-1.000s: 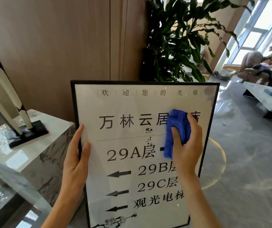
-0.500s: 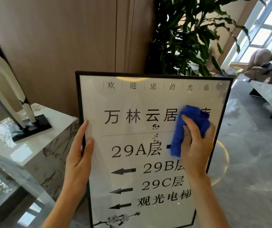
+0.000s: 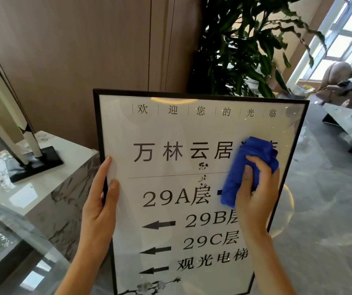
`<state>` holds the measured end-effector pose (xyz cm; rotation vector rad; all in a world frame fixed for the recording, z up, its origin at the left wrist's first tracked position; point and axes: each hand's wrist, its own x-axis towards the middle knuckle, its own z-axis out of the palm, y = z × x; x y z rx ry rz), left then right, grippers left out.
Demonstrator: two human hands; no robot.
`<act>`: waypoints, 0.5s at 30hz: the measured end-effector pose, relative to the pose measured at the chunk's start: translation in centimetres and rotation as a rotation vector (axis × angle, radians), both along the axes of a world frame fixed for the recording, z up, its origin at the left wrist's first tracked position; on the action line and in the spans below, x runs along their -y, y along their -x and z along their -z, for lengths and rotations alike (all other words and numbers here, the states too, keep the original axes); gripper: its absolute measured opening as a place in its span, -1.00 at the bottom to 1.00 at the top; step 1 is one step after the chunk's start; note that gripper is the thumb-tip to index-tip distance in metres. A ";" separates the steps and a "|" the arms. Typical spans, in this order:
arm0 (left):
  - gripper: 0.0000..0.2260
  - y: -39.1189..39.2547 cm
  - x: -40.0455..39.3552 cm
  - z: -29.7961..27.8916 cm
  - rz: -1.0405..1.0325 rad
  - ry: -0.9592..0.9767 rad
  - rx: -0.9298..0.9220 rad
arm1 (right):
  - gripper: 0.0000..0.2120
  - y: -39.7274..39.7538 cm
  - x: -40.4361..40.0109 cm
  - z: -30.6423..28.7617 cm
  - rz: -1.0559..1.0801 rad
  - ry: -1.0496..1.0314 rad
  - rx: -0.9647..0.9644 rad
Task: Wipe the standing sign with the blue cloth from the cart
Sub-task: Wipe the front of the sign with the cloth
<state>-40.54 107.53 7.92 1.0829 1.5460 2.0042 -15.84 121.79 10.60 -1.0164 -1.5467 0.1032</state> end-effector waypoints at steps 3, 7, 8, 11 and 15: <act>-0.60 0.1 -0.1 0.1 0.003 0.034 -0.049 | -0.70 0.6 1.0 0.4 0.000 0.087 -0.027; -0.59 0.1 -0.2 0.2 -0.020 0.059 -0.145 | -0.55 2.6 1.7 0.5 0.134 0.107 0.088; -0.59 0.1 -0.3 0.3 -0.025 0.056 -0.153 | -0.51 3.0 1.6 0.6 0.184 0.111 0.126; -0.59 0.2 -0.3 0.8 -0.036 0.072 -0.169 | -0.51 3.0 0.8 0.9 0.265 0.066 0.181; -0.56 0.1 -0.6 0.9 -0.073 0.082 -0.233 | -0.53 1.9 -0.8 0.7 0.197 -0.015 0.155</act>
